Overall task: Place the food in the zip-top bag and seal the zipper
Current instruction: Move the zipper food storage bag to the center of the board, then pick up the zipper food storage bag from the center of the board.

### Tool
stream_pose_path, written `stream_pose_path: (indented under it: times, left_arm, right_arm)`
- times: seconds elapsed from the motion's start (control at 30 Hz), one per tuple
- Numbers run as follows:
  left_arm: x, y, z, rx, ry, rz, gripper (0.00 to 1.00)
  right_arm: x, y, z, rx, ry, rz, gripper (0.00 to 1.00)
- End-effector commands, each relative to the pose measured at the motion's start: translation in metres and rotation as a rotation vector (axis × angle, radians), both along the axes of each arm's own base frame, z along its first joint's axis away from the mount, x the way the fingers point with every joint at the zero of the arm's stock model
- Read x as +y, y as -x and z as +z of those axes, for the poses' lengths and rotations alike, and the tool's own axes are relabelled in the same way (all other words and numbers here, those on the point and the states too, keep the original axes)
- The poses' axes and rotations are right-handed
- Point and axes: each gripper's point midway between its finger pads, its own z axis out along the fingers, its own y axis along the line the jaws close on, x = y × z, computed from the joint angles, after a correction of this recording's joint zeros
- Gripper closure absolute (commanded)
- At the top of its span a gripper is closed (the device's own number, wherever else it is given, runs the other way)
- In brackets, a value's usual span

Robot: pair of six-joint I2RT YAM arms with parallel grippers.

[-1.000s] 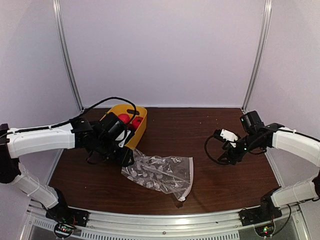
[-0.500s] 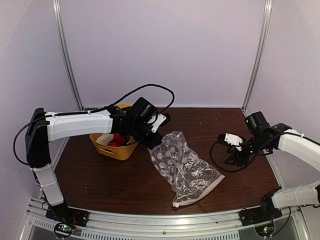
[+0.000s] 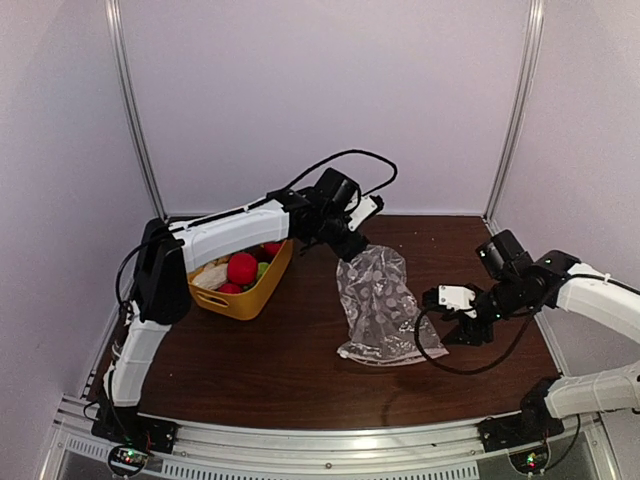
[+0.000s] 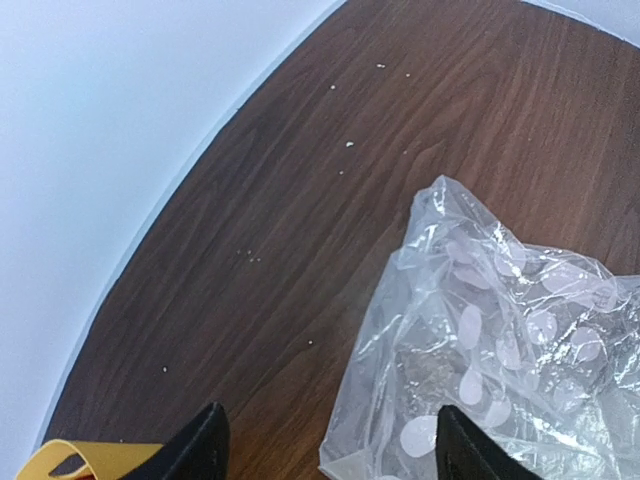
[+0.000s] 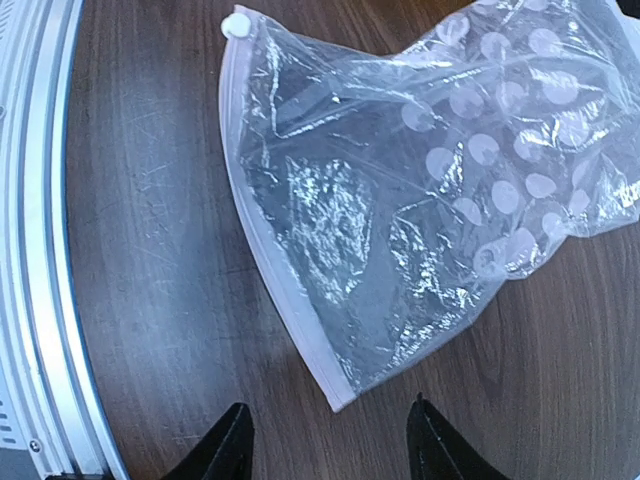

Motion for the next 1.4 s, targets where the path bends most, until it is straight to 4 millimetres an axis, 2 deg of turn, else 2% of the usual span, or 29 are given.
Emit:
stream_pose_path:
  times: [0.0, 0.07, 0.13, 0.23, 0.37, 0.4, 0.63, 0.77, 0.83, 1.0, 1.07, 1.23, 1.37]
  left_arm:
    - [0.023, 0.001, 0.070, -0.037, 0.115, 0.129, 0.24]
    - [0.040, 0.018, 0.094, -0.003, 0.195, 0.179, 0.23]
    - [0.055, 0.041, 0.109, 0.014, 0.270, 0.193, 0.22]
    - [0.077, 0.076, 0.118, 0.020, 0.352, 0.200, 0.23]
    - [0.102, 0.104, 0.112, 0.083, 0.412, 0.235, 0.26]
    - [0.107, 0.109, 0.104, 0.098, 0.409, 0.247, 0.27]
    - [0.123, 0.126, 0.089, 0.146, 0.454, 0.270, 0.29]
    - [0.127, 0.128, 0.074, 0.161, 0.452, 0.288, 0.30]
    - [0.128, 0.129, 0.066, 0.173, 0.452, 0.301, 0.31]
    - [0.130, 0.132, 0.054, 0.209, 0.501, 0.333, 0.29]
    - [0.130, 0.131, 0.056, 0.219, 0.566, 0.358, 0.27]
    - [0.133, 0.120, 0.067, 0.198, 0.697, 0.439, 0.26]
    - [0.127, 0.114, 0.071, 0.213, 0.778, 0.475, 0.27]
  right_arm:
    - [0.018, -0.004, -0.012, -0.052, 0.032, 0.041, 0.45]
    - [0.027, -0.004, -0.022, -0.064, 0.057, 0.071, 0.44]
    - [0.035, -0.003, -0.029, -0.072, 0.078, 0.097, 0.44]
    - [0.042, 0.001, -0.038, -0.069, 0.098, 0.130, 0.44]
    - [0.050, 0.006, -0.052, -0.105, 0.146, 0.169, 0.44]
    - [0.052, 0.005, -0.055, -0.108, 0.158, 0.173, 0.44]
    - [0.060, -0.006, -0.074, -0.123, 0.241, 0.164, 0.53]
    - [0.061, -0.019, -0.076, -0.168, 0.266, 0.118, 0.63]
    - [0.060, -0.026, -0.076, -0.193, 0.276, 0.087, 0.72]
    - [0.064, -0.046, -0.056, -0.243, 0.260, 0.006, 1.00]
    - [0.072, -0.062, -0.033, -0.242, 0.210, -0.040, 1.00]
    - [0.095, -0.094, 0.011, -0.088, 0.010, -0.175, 1.00]
    - [0.108, -0.118, 0.032, -0.049, -0.091, -0.302, 1.00]
